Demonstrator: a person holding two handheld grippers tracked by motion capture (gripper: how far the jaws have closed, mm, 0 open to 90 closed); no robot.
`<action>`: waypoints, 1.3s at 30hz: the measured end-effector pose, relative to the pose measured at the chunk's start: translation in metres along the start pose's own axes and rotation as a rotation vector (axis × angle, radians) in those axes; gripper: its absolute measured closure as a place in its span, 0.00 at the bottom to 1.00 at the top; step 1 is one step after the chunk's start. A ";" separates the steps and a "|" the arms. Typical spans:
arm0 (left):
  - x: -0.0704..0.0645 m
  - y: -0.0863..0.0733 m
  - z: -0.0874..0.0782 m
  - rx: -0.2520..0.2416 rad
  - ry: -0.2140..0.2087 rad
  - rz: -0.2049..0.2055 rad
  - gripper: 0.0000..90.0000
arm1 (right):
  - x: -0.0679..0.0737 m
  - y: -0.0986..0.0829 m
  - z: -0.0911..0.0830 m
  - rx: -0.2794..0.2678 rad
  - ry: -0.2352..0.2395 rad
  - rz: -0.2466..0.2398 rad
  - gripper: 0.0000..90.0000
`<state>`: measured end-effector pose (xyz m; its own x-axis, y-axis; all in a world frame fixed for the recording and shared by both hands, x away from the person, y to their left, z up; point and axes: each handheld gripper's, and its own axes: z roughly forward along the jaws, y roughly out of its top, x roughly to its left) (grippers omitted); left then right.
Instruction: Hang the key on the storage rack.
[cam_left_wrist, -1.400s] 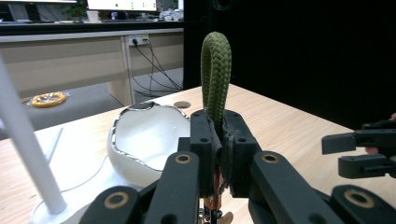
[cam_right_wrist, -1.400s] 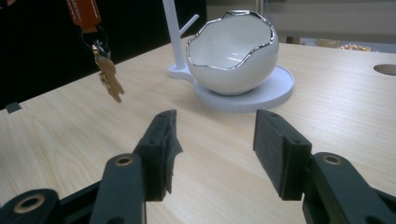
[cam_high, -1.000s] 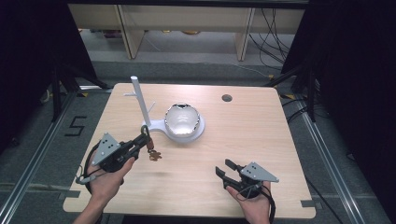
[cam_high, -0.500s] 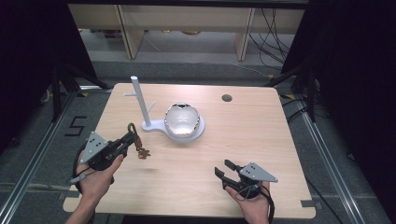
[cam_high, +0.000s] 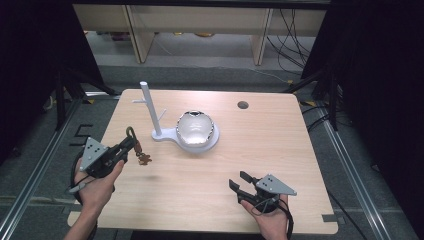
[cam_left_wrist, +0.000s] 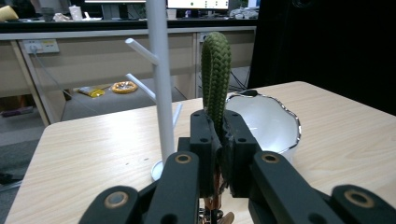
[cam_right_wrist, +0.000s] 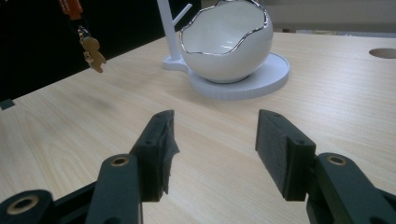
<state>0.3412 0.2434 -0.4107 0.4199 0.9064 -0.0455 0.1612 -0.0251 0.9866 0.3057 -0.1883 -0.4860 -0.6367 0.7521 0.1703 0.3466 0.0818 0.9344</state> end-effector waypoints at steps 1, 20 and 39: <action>0.001 0.000 0.000 0.002 0.006 0.000 0.93 | 0.000 0.000 0.000 0.000 0.000 0.000 0.53; 0.016 0.004 0.020 0.017 0.097 0.000 0.93 | -0.001 -0.001 -0.001 -0.007 0.001 0.008 0.53; 0.038 0.023 0.064 0.036 0.185 -0.005 0.93 | -0.002 -0.002 -0.003 0.015 -0.014 0.012 0.53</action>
<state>0.4183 0.2503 -0.3994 0.2482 0.9685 -0.0175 0.1959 -0.0325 0.9801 0.3044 -0.1915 -0.4870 -0.6231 0.7618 0.1770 0.3642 0.0823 0.9277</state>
